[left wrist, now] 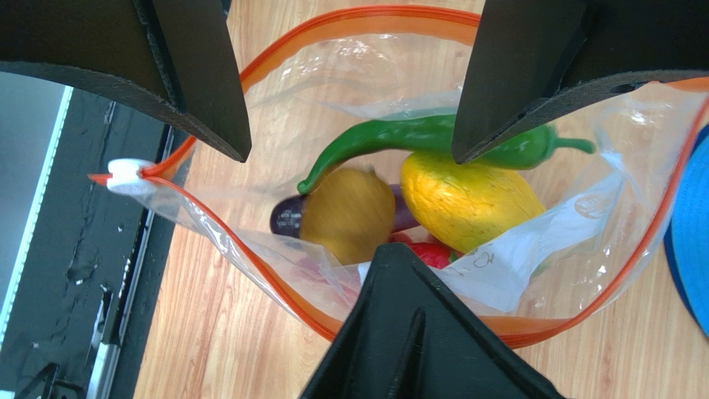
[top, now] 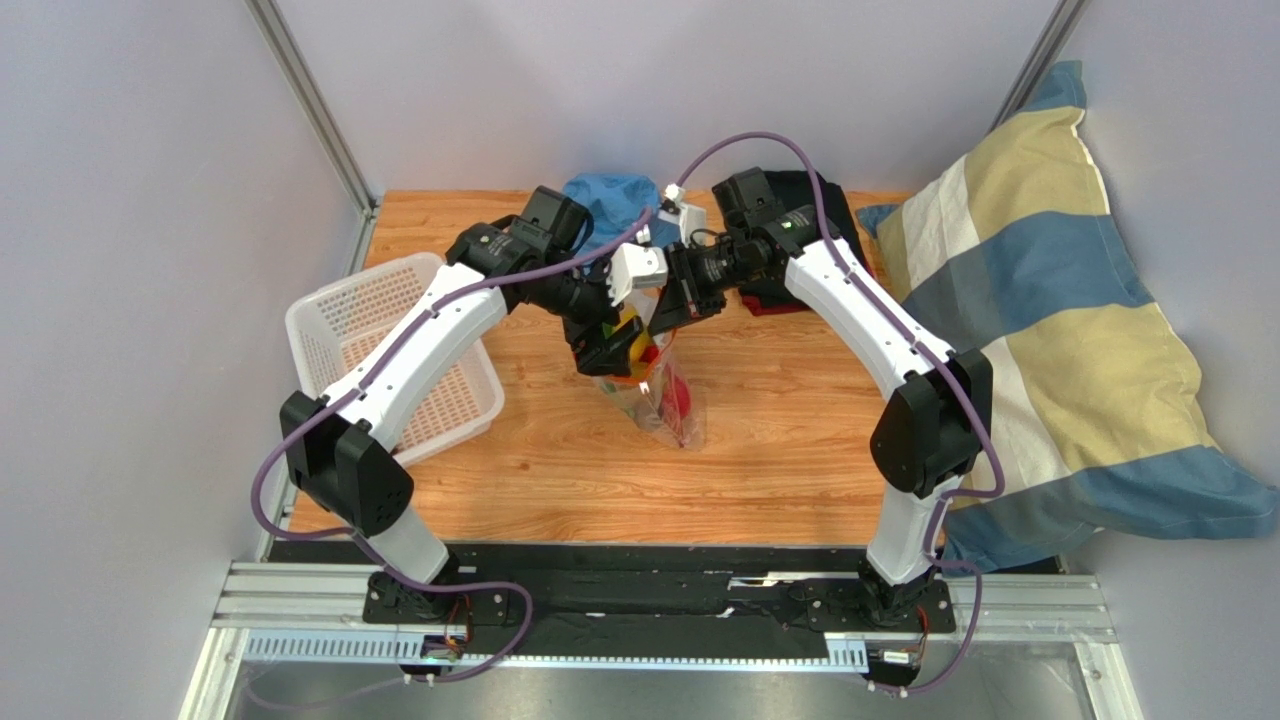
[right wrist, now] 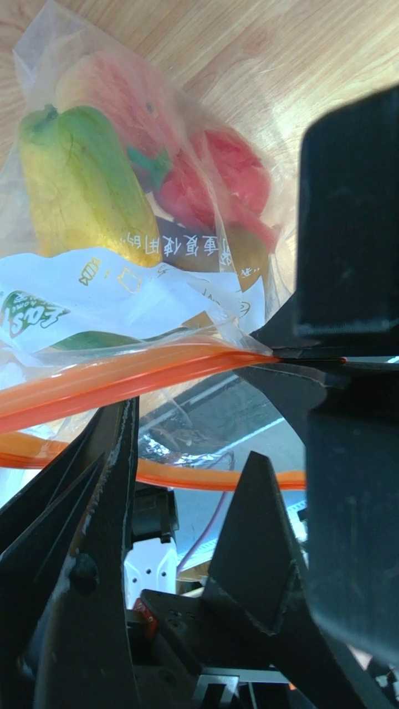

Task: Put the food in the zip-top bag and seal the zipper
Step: Place the fake fruit in the zipper food storage bag.

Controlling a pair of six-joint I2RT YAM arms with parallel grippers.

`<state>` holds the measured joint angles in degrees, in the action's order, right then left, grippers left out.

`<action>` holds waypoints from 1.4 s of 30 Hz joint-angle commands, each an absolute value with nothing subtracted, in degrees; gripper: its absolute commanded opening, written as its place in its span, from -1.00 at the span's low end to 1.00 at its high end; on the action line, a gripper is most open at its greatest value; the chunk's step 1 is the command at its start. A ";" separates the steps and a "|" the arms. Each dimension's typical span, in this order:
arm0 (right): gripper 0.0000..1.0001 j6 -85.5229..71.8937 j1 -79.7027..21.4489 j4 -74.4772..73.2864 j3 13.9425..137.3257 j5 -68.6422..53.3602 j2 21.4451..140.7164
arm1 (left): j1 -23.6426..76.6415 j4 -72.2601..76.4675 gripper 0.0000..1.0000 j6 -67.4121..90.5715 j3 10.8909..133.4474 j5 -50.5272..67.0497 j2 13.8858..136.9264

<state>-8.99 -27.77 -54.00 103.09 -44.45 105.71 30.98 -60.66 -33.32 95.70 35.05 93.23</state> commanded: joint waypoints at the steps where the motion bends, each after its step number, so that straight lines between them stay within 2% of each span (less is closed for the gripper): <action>1: -1.00 -6.33 -27.60 -53.17 106.17 -50.09 105.29 | 31.38 -64.25 0.98 -43.66 96.78 36.30 85.79; 6: -1.00 -5.27 -27.68 -53.26 107.22 -52.12 106.17 | 31.46 -67.94 0.90 -60.51 87.83 40.42 77.71; 10: -1.00 -5.36 -27.86 -53.26 108.10 -54.13 106.96 | 32.07 -65.57 0.86 -63.46 84.20 43.85 75.67; 16: -1.00 -4.48 -29.26 -53.52 108.10 -56.24 107.84 | 35.50 -60.22 0.65 -65.57 80.69 40.52 76.64; 19: -1.00 -2.65 -30.58 -54.22 109.15 -56.95 108.54 | 37.26 -55.56 0.47 -65.74 77.00 38.77 75.68; 22: -0.99 -0.18 -32.34 -56.33 111.27 -55.91 109.07 | 38.23 -53.27 0.02 -65.48 74.97 37.88 75.24; 23: -0.91 1.22 -32.69 -56.77 111.70 -55.38 109.33 | 38.23 -52.65 -0.32 -64.87 74.71 38.23 75.15; 24: -0.78 1.32 -32.96 -56.78 112.06 -54.68 109.42 | 38.32 -52.21 -0.55 -62.60 74.71 38.58 74.80; 25: -0.42 1.32 -32.87 -56.60 112.93 -52.84 109.51 | 38.23 -51.42 -0.77 -61.01 74.62 39.02 74.62; 26: -0.23 1.93 -32.78 -57.12 113.55 -51.69 109.25 | 38.23 -50.11 -1.00 -59.78 74.53 39.20 74.45; 27: 0.01 2.63 -32.35 -57.48 114.08 -50.72 108.81 | 38.23 -49.31 -1.00 -56.46 74.10 39.20 74.18; 28: 0.46 3.42 -31.91 -57.74 114.43 -48.28 108.29 | 38.23 -47.31 -1.00 -54.60 73.74 38.94 74.01; 31: 0.82 6.23 -29.27 -56.08 111.73 -43.00 103.55 | 38.23 -43.00 -1.00 -47.22 71.99 39.11 73.65; 34: 0.77 8.17 -25.50 -52.39 106.81 -41.40 96.88 | 38.32 -35.81 -1.00 -38.96 69.44 38.85 73.39; 38: 0.66 8.52 -20.31 -45.28 91.29 -43.68 86.77 | 38.23 -28.66 -1.00 -29.38 68.03 37.88 74.35; 42: 0.60 13.27 -20.30 -40.63 79.77 -48.68 76.84 | 38.23 -26.45 -1.00 -25.31 70.65 38.84 76.90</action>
